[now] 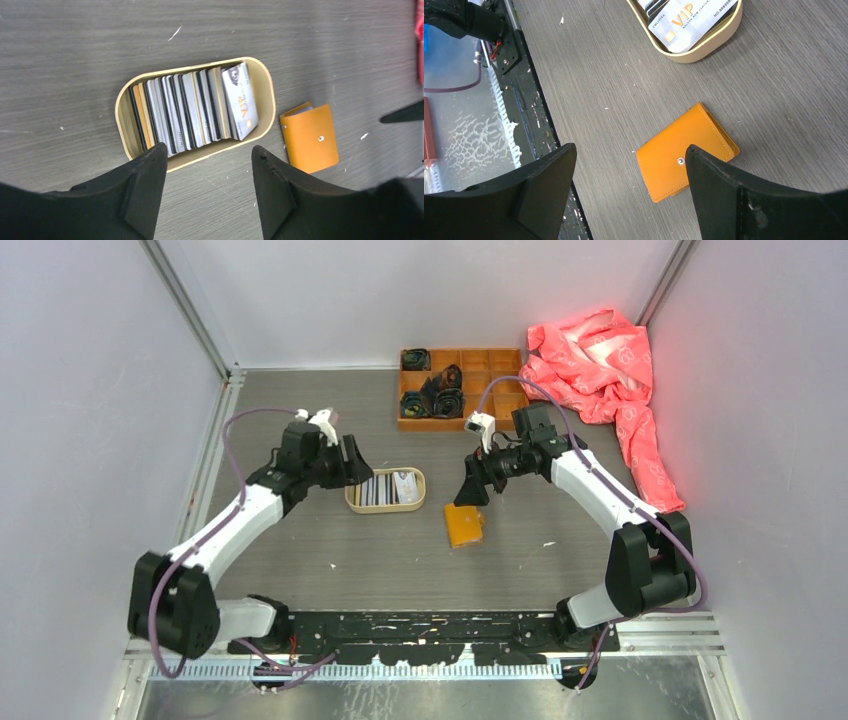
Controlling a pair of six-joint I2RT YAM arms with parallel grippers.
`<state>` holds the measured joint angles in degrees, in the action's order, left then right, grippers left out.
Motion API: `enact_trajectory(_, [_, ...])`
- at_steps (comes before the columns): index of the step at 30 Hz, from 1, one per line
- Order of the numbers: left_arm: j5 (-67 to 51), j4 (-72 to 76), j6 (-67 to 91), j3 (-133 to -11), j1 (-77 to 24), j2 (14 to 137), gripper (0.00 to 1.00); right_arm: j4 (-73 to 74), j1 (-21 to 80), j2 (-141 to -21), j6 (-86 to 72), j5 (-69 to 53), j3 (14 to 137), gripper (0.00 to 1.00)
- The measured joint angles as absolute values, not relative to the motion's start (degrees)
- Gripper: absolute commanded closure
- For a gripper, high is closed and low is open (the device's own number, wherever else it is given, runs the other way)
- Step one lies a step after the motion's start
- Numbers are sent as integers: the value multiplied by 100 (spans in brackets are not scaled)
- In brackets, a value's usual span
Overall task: Put the credit cards into the card holder
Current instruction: Pick up the credit card from the storage box.
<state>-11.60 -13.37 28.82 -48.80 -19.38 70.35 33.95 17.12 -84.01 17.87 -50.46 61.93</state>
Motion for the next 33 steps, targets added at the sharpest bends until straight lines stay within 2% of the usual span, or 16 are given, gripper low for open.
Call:
enact_trajectory(5, [-875, -1667, 3013, -5249, -1962, 7981, 44, 3433, 1699, -8401, 1793, -5039, 6204, 15])
enact_trajectory(17, [701, -2241, 2989, -6093, -2582, 9244, 42, 3485, 1588, -8401, 1820, -5048, 6239, 15])
enact_trajectory(33, [1096, -2366, 3400, -6191, -2873, 9786, 30, 3601, 1588, -8403, 1909, -5070, 6281, 16])
